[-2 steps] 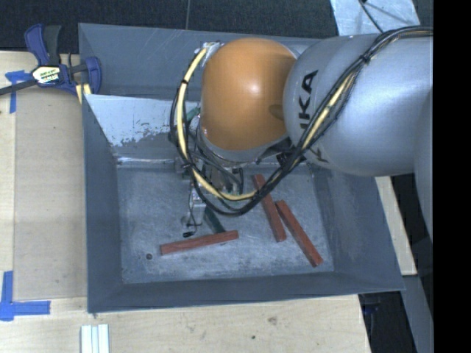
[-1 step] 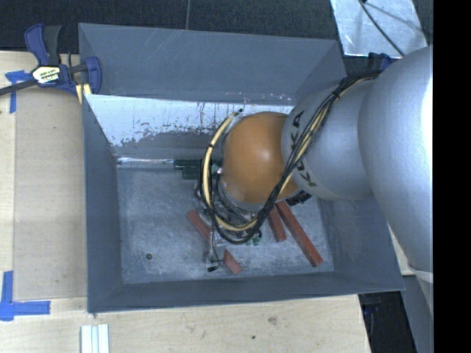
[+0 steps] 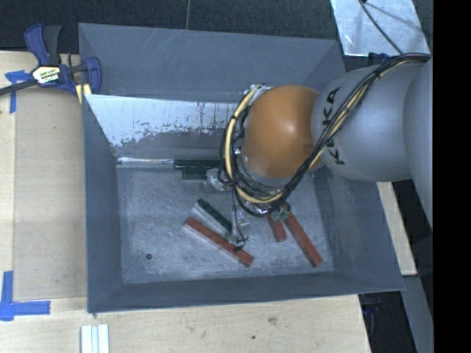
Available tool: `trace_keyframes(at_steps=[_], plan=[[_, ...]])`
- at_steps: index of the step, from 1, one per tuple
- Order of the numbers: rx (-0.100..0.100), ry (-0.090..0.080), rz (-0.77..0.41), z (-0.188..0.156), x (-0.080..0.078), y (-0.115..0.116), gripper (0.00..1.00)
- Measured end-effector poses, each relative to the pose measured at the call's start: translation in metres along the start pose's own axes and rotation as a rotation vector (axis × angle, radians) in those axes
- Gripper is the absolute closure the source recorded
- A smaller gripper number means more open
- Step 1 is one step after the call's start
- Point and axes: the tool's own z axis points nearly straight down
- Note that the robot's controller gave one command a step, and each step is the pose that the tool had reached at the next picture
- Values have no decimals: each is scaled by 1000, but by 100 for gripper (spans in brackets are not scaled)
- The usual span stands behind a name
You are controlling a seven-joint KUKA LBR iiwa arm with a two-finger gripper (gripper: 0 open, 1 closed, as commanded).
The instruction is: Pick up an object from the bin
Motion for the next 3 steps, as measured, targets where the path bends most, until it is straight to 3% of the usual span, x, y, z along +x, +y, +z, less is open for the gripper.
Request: trace_keyframes(at_steps=[1, 2, 3], plan=[[-2, 0, 74, -2, -19, 22, 0], [-3, 7, 174, 28, -17, 1, 0], [-2, 4, 175, 27, -18, 1, 0]])
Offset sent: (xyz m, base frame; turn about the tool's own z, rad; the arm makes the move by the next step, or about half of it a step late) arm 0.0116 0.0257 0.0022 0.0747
